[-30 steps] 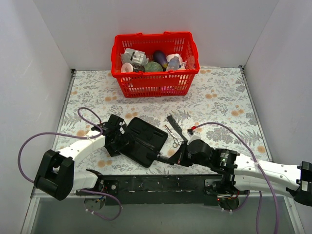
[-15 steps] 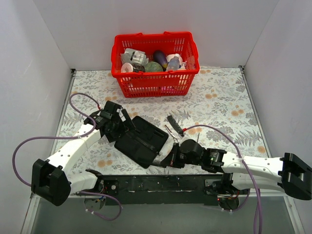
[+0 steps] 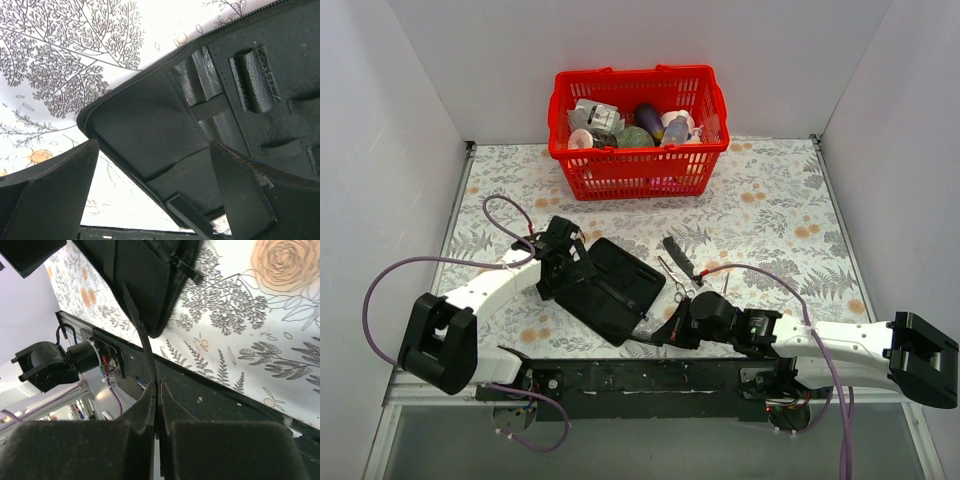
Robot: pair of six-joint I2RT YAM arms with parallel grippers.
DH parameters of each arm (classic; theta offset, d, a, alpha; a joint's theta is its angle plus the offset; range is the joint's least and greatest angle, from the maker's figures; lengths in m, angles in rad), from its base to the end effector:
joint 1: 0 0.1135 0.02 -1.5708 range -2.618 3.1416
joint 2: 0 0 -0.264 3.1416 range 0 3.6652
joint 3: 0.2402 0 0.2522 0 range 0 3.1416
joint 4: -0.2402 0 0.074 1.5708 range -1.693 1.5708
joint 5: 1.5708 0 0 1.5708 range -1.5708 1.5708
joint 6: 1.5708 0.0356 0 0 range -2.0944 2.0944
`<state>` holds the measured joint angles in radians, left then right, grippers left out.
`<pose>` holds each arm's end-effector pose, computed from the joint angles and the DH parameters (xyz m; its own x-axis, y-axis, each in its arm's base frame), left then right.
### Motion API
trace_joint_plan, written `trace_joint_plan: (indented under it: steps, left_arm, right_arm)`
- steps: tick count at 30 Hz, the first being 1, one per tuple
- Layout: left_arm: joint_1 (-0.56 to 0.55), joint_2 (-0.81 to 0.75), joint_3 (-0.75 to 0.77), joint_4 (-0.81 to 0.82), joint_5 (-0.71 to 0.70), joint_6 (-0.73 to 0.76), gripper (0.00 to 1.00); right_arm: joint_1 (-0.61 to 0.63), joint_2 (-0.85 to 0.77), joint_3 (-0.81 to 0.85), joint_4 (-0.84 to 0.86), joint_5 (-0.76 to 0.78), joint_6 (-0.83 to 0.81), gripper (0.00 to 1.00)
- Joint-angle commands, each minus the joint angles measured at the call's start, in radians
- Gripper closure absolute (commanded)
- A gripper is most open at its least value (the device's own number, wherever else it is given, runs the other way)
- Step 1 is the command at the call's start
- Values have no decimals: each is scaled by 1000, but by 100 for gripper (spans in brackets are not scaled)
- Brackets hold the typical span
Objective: Sort the hair-cutting tools
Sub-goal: Place the comb in the hairdressing tool bag.
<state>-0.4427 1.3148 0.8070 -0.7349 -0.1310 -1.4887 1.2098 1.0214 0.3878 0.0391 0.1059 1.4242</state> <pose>0.2113 -0.0950 0.1987 -0.4555 -0.8775 -0.1497 -0.8208 0.4791 -0.3110 0.0762 0.1911 0.1807 -0.9186 0.3520 -0.1796 0.0643 0.5816 0.8109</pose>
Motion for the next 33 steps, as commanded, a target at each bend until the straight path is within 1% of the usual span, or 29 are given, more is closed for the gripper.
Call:
trace_joint_plan:
  steps: [1,8,13,22,33]
  left_arm:
    - [-7,26,-2,81,-48,24,5]
    - [-5,50,-11,117,-38,33,5]
    - [-7,54,-12,124,-21,41,5]
    - [-5,32,-25,129,-16,42,5]
    - [-7,21,-46,141,-4,51,5]
  right_arm:
    - [-4,31,-30,4,58,67,99]
    - [-7,34,-61,8,112,127,99]
    - [-10,46,-50,-22,140,145,99]
    - [-9,183,52,-36,91,98,99]
    - [-7,229,105,-38,58,78,99]
